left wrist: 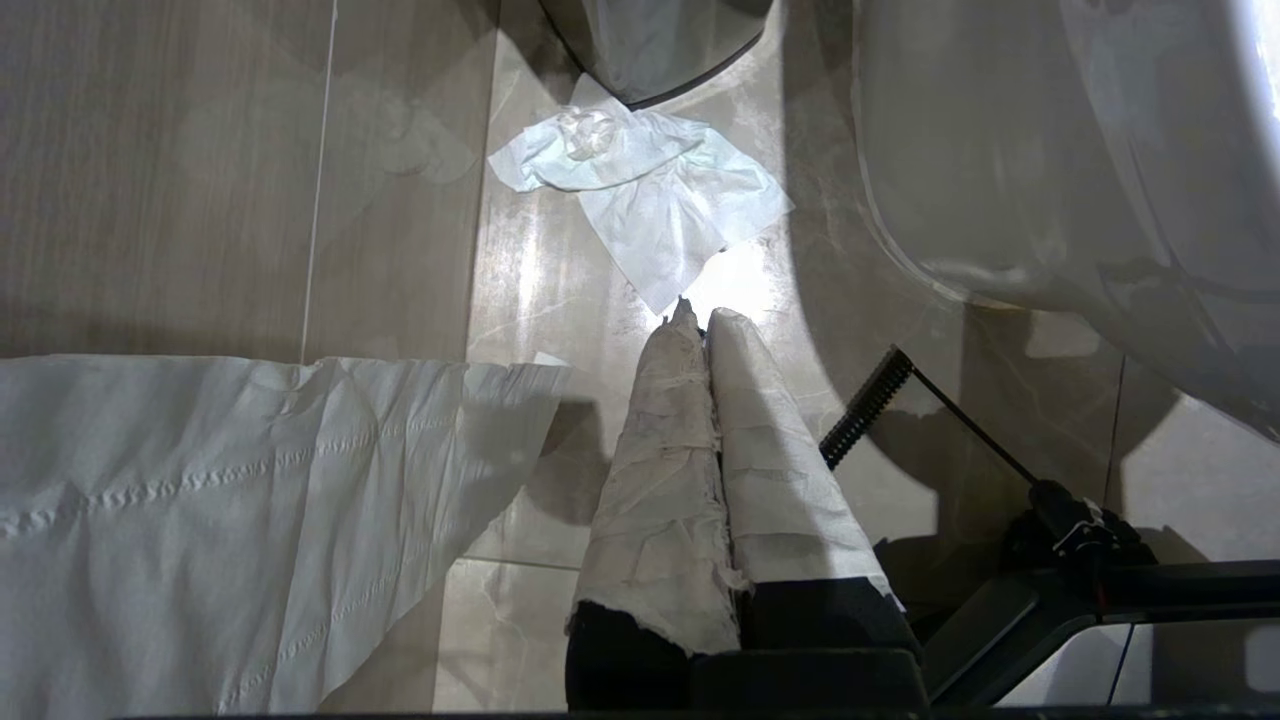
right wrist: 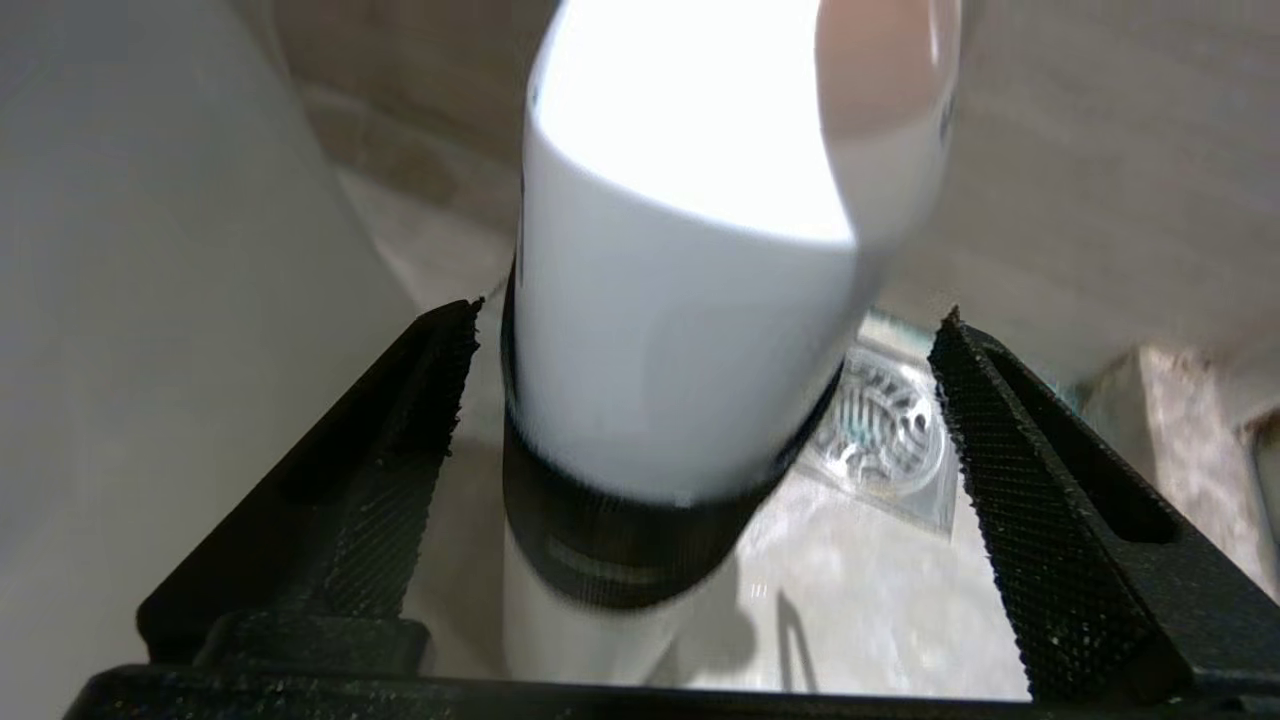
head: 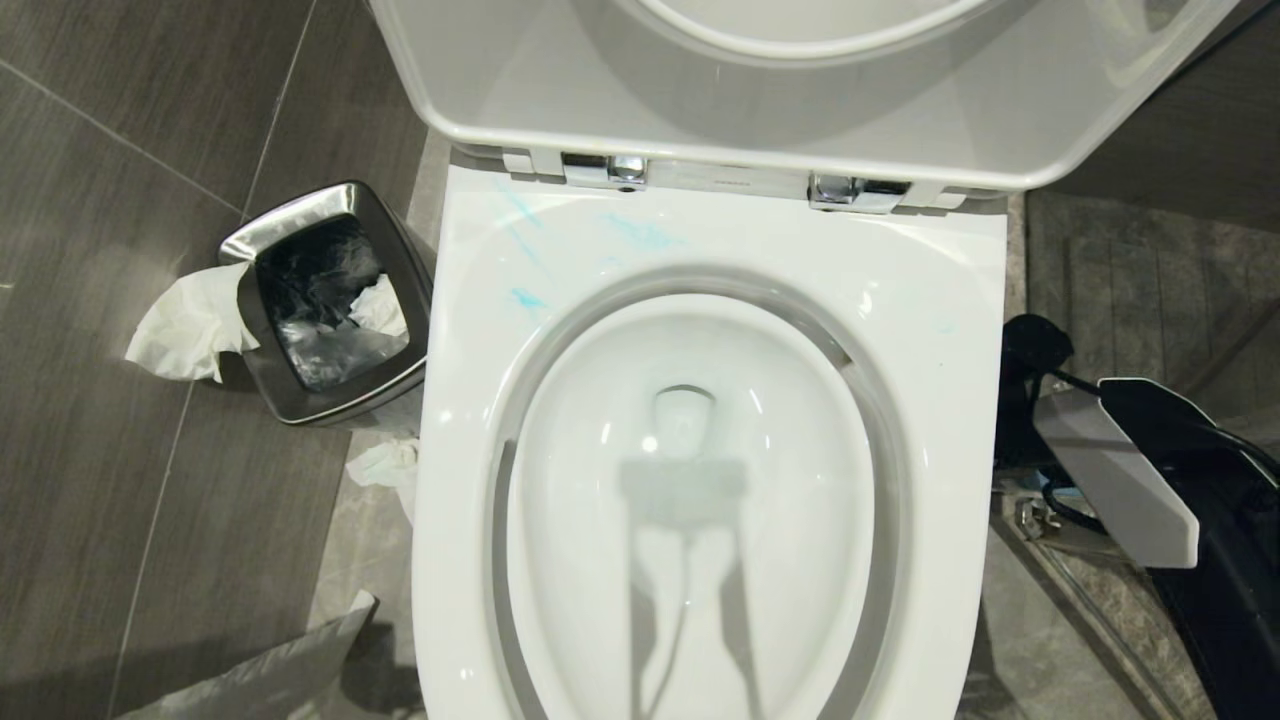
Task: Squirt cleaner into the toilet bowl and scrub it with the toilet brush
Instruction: Pour in the cleaning agent
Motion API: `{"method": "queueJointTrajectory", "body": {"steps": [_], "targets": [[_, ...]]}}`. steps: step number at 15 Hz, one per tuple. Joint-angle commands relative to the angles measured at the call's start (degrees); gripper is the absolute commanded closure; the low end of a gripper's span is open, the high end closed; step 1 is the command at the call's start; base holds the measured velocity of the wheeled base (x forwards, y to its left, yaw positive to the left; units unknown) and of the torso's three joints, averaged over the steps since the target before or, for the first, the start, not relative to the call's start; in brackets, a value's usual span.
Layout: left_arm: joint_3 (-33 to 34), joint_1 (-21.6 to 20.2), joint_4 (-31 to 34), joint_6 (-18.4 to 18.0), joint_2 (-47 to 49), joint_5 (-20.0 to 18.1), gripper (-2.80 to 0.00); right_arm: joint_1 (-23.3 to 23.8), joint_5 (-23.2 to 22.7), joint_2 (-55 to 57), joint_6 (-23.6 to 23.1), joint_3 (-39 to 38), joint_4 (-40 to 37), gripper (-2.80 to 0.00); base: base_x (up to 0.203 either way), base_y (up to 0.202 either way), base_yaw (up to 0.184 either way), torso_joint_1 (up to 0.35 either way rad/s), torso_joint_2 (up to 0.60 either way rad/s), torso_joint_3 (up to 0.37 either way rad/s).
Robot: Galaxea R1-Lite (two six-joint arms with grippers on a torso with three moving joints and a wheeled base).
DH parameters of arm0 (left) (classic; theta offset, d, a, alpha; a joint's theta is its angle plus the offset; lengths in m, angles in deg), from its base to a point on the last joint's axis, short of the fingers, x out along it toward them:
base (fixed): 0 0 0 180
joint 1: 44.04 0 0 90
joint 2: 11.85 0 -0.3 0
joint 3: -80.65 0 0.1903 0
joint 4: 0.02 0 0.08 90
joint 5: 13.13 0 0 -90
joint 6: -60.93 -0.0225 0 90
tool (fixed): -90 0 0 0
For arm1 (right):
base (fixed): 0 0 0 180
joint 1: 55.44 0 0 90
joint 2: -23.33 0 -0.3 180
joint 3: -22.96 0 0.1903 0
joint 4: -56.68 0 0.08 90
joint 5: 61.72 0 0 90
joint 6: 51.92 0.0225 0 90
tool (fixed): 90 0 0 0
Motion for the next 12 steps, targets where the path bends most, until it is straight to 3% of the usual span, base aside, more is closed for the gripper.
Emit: {"method": "queueJointTrajectory", "body": {"steps": [1, 12], "targets": [[0.01, 0.04, 0.0, 0.0, 0.07, 0.0, 0.0, -0.07, -0.06, 2.86, -0.07, 4.08, 0.51, -2.8, 0.0, 0.0, 0.0, 0.0, 0.0, 0.0], [-0.04, 0.05, 0.0, 0.0, 0.07, 0.0, 0.0, -0.07, -0.15, 5.31, 0.19, 7.19, 0.51, -2.8, 0.0, 0.0, 0.0, 0.0, 0.0, 0.0]]}}
